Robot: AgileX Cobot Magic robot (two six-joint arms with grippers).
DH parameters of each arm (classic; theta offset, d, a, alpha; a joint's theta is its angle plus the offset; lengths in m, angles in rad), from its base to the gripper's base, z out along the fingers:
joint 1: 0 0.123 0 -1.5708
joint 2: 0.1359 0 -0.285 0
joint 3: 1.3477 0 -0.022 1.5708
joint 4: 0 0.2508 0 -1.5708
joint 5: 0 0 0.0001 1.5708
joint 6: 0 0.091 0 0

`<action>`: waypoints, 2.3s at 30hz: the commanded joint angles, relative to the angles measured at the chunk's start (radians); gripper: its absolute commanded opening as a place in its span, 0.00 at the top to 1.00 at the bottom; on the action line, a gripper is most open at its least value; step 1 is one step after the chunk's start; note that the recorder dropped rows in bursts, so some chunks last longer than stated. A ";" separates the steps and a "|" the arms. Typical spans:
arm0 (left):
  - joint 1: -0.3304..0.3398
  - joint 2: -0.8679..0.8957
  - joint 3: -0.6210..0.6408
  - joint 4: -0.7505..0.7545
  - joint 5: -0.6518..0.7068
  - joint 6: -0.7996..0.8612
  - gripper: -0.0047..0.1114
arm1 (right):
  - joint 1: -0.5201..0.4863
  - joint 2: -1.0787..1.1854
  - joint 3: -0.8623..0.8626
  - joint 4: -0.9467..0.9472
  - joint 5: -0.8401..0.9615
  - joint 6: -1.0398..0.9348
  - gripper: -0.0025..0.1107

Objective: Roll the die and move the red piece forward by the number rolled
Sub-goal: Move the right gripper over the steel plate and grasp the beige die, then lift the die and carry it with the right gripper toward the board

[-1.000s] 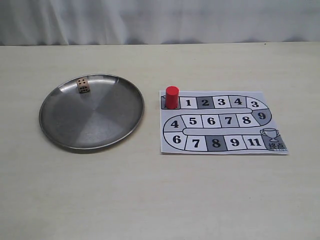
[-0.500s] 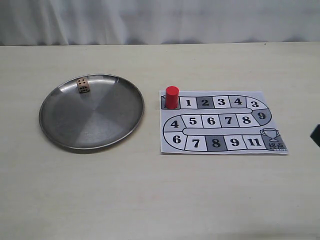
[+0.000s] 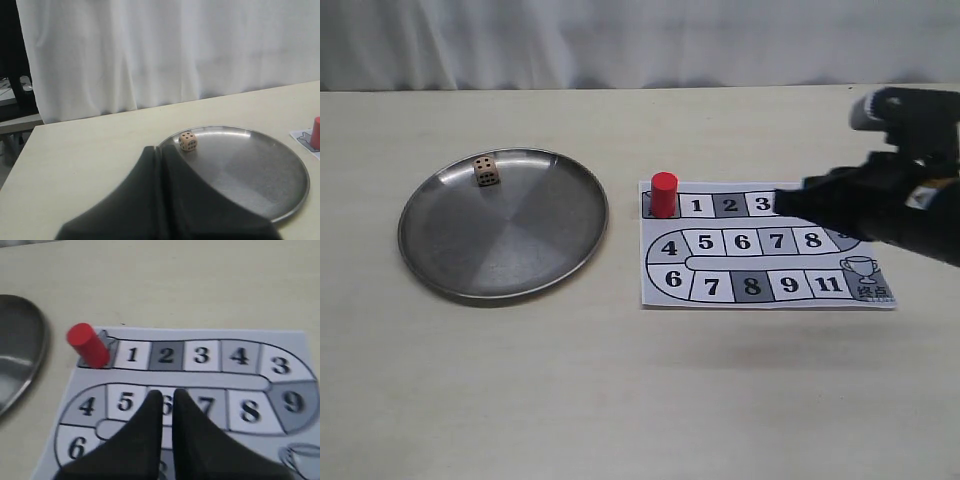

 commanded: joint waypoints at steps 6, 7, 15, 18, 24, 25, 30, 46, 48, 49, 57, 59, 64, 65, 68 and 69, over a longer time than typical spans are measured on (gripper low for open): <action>-0.008 -0.003 0.002 0.000 -0.009 -0.001 0.96 | 0.201 0.333 -0.439 -0.015 0.165 -0.056 0.65; -0.008 -0.003 0.002 0.000 -0.009 -0.001 0.96 | 0.215 0.366 -0.477 -0.027 0.171 -0.059 0.60; -0.008 -0.003 0.002 0.000 -0.009 -0.001 0.96 | 0.344 0.694 -0.887 -0.033 0.186 -0.077 0.27; -0.008 -0.003 0.002 0.000 -0.009 -0.001 0.96 | 0.379 0.816 -1.042 -0.033 0.211 -0.142 0.24; -0.008 -0.003 0.002 0.000 -0.009 -0.001 0.96 | 0.419 1.057 -1.349 -0.033 0.302 -0.158 0.25; -0.008 -0.003 0.002 0.000 -0.009 -0.001 0.96 | 0.419 1.094 -1.399 -0.033 0.315 -0.158 0.25; -0.008 -0.003 0.002 0.000 -0.009 -0.001 0.96 | 0.419 1.243 -1.595 -0.033 0.344 -0.158 0.25; -0.008 -0.003 0.002 0.000 -0.009 -0.001 0.96 | 0.423 1.425 -1.768 -0.030 0.218 -0.241 0.49; -0.008 -0.003 0.002 0.000 -0.009 -0.001 0.96 | 0.423 1.429 -1.768 -0.030 0.200 -0.241 0.60; -0.008 -0.003 0.002 0.000 -0.009 -0.001 0.96 | 0.423 1.431 -1.768 -0.030 0.200 -0.241 0.66; -0.008 -0.003 0.002 0.000 -0.009 -0.001 0.96 | 0.418 1.383 -1.768 -0.033 0.305 -0.239 0.94; -0.008 -0.003 0.002 0.000 -0.009 -0.001 0.96 | 0.407 1.340 -1.768 -0.033 0.411 -0.239 0.94; -0.008 -0.003 0.002 0.000 -0.009 -0.001 0.96 | 0.362 1.184 -1.768 -0.042 0.681 -0.239 0.94; -0.008 -0.003 0.002 0.000 -0.009 -0.001 0.96 | 0.353 1.154 -1.768 -0.047 0.726 -0.239 0.94; -0.008 -0.003 0.002 0.000 -0.009 -0.001 0.96 | 0.326 1.049 -1.766 -0.060 0.886 -0.276 0.94; -0.008 -0.003 0.002 0.000 -0.009 -0.001 0.96 | 0.320 1.019 -1.762 -0.060 0.925 -0.283 0.94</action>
